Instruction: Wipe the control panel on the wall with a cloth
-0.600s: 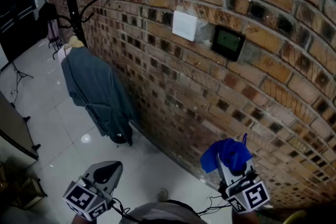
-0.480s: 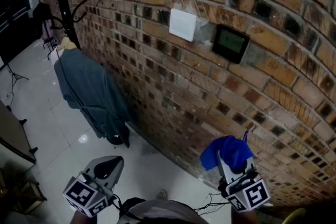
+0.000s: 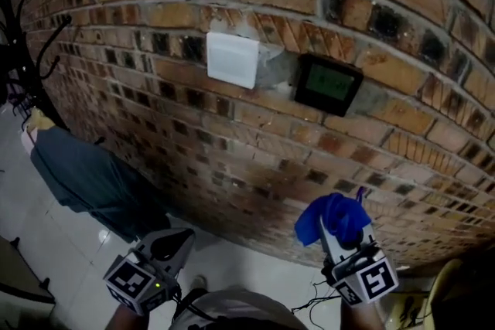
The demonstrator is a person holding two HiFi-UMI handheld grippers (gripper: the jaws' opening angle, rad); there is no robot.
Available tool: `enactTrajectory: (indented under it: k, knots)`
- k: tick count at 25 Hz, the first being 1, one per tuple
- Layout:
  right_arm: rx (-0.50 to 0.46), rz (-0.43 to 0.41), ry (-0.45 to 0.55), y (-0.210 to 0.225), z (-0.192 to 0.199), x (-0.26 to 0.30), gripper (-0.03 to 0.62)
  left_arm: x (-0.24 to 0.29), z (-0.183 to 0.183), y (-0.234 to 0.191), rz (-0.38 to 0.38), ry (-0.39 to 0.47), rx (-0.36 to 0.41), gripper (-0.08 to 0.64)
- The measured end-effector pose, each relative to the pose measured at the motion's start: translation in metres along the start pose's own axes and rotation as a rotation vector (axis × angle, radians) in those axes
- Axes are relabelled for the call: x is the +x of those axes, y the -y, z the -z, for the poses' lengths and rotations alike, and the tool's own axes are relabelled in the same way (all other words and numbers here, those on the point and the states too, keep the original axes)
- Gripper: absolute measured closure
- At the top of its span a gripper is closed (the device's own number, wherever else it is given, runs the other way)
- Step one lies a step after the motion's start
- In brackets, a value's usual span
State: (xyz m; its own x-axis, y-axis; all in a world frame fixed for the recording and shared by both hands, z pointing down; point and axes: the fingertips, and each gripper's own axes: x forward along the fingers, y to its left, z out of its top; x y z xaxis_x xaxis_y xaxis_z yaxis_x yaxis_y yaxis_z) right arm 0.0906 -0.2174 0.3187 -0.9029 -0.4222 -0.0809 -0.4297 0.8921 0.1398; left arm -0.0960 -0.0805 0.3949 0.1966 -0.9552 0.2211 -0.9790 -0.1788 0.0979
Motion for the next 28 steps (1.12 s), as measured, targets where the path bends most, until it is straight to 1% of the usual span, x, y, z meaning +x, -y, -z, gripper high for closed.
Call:
enactTrajectory:
  k: [3, 6, 8, 10, 11, 12, 13, 14, 15, 16, 19, 20, 21, 22, 23, 26, 28]
  knots:
    - [-0.020, 0.103, -0.006, -0.002, -0.011, 0.016, 0.505, 0.013, -0.014, -0.024, 0.099, -0.021, 0.051, 0.568]
    - [-0.066, 0.198, 0.017, -0.005, -0.032, 0.031, 0.505, 0.022, -0.024, -0.046, 0.192, -0.033, 0.088, 0.568]
    - [-0.097, 0.235, 0.031, -0.005, -0.044, 0.041, 0.505, 0.026, -0.025, -0.053, 0.234, -0.041, 0.092, 0.568]
    - [-0.115, 0.265, 0.019, -0.004, -0.050, 0.050, 0.505, 0.030, -0.023, -0.057, 0.272, -0.053, 0.095, 0.568]
    - [-0.138, 0.281, 0.007, -0.004, -0.053, 0.053, 0.505, 0.032, -0.021, -0.058, 0.294, -0.060, 0.099, 0.568]
    - [-0.185, 0.299, -0.010, -0.004, -0.058, 0.056, 0.505, 0.033, -0.018, -0.059, 0.318, -0.068, 0.101, 0.568]
    - [-0.258, 0.320, -0.037, -0.004, -0.065, 0.058, 0.505, 0.035, -0.015, -0.059, 0.342, -0.075, 0.102, 0.568]
    - [-0.359, 0.345, -0.073, -0.004, -0.074, 0.060, 0.505, 0.037, -0.012, -0.060, 0.363, -0.082, 0.103, 0.568]
    - [-0.486, 0.368, -0.109, -0.004, -0.086, 0.062, 0.505, 0.040, -0.010, -0.060, 0.381, -0.086, 0.103, 0.568]
    - [-0.634, 0.393, -0.139, -0.004, -0.101, 0.066, 0.505, 0.042, -0.008, -0.059, 0.396, -0.088, 0.105, 0.568]
    - [-1.100, 0.499, -0.233, 0.001, -0.143, 0.082, 0.505, 0.048, -0.006, -0.054, 0.428, -0.081, 0.110, 0.568]
    - [-1.223, 0.524, -0.267, 0.003, -0.152, 0.088, 0.505, 0.050, -0.007, -0.050, 0.436, -0.076, 0.107, 0.568]
    - [-1.309, 0.531, -0.291, 0.004, -0.160, 0.094, 0.505, 0.051, -0.007, -0.046, 0.444, -0.071, 0.106, 0.568]
    - [-1.358, 0.525, -0.303, 0.005, -0.165, 0.101, 0.506, 0.052, -0.007, -0.043, 0.452, -0.066, 0.110, 0.568]
    - [-1.383, 0.515, -0.311, 0.006, -0.169, 0.107, 0.506, 0.053, -0.006, -0.040, 0.459, -0.061, 0.114, 0.568]
    - [-1.427, 0.489, -0.340, 0.011, -0.171, 0.124, 0.506, 0.052, -0.009, -0.031, 0.463, -0.045, 0.125, 0.568]
    - [-1.446, 0.484, -0.351, 0.016, -0.173, 0.132, 0.506, 0.050, -0.012, -0.032, 0.447, -0.034, 0.121, 0.568]
